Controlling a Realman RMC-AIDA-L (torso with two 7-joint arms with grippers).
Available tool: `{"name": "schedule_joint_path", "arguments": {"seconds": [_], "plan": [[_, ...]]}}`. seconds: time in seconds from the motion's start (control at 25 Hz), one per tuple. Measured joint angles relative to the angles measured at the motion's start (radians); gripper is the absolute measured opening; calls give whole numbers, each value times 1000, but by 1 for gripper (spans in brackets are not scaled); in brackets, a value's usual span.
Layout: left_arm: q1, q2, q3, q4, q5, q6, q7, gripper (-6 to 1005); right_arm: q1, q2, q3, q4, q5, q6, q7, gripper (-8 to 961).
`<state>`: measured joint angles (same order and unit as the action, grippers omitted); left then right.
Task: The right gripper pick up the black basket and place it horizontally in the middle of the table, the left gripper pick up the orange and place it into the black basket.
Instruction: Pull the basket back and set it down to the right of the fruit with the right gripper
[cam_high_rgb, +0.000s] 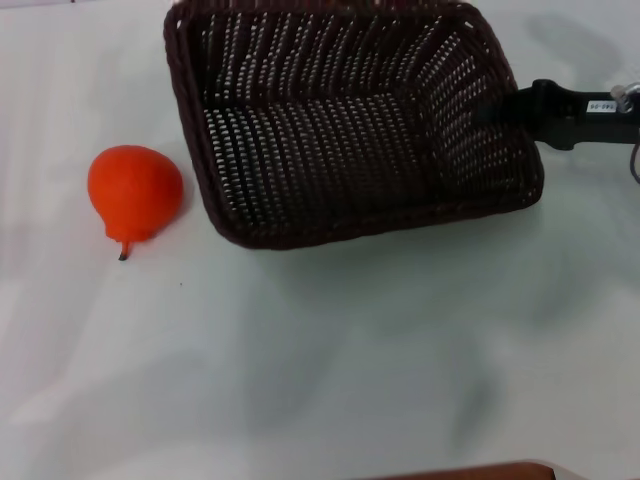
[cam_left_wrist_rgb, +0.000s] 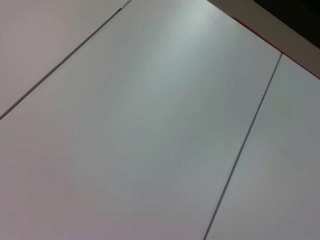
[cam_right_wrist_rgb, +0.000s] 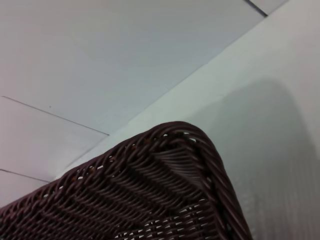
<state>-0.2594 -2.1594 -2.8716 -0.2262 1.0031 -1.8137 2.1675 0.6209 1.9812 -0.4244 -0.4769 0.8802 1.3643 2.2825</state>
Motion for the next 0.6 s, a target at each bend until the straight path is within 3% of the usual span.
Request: {"name": "schedule_joint_path", "arguments": {"seconds": [0.48,0.6], "plan": [[-1,0,2,1,0,2,0,862,-1,27,-2,0,7,-17,6,171],[-1,0,2,1,0,2,0,862,-1,27,-2,0,9,-16,21,229]]}}
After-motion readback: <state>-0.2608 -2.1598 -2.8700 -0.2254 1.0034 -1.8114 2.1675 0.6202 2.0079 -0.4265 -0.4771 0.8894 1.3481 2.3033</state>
